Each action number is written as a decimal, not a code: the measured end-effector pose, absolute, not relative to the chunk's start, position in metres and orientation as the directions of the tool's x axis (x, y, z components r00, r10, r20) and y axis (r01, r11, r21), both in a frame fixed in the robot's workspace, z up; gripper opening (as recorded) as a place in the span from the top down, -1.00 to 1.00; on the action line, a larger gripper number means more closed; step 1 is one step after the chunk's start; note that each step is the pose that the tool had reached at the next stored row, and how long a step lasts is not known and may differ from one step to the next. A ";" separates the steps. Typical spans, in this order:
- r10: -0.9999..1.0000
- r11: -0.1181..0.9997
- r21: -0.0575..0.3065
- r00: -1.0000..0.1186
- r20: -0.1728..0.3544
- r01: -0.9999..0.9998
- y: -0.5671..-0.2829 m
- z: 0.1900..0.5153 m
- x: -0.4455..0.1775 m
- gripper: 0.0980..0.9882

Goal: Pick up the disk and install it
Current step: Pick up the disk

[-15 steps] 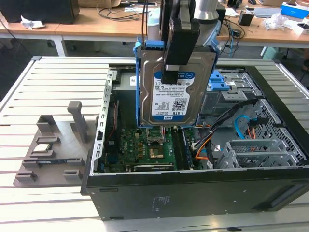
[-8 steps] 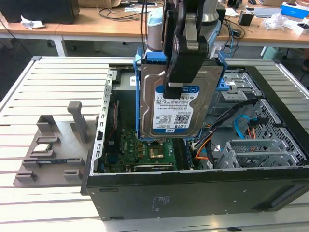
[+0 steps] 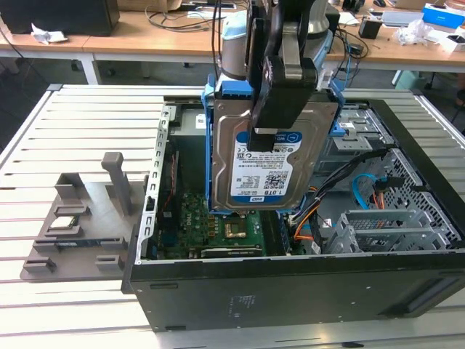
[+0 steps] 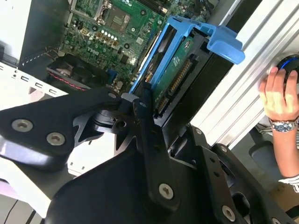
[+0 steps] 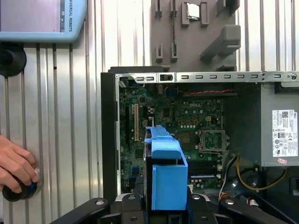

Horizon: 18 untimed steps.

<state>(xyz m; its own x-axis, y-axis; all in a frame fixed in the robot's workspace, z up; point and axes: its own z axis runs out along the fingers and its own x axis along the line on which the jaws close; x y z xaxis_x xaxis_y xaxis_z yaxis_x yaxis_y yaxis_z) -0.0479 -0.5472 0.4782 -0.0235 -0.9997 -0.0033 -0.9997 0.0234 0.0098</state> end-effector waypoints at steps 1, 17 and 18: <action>-1.000 0.023 0.010 -0.023 -0.003 -1.000 -0.547 0.478 -0.046 0.41; -1.000 0.023 0.010 -0.023 -0.003 -1.000 -0.547 0.478 0.007 0.41; -1.000 0.023 0.010 -0.023 -0.003 -1.000 -0.547 0.478 0.009 0.41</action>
<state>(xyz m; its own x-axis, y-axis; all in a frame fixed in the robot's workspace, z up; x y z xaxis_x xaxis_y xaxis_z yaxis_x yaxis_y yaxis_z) 0.0091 -0.5471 0.4782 -0.0234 -0.9997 -0.0033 -0.9997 0.0234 0.0098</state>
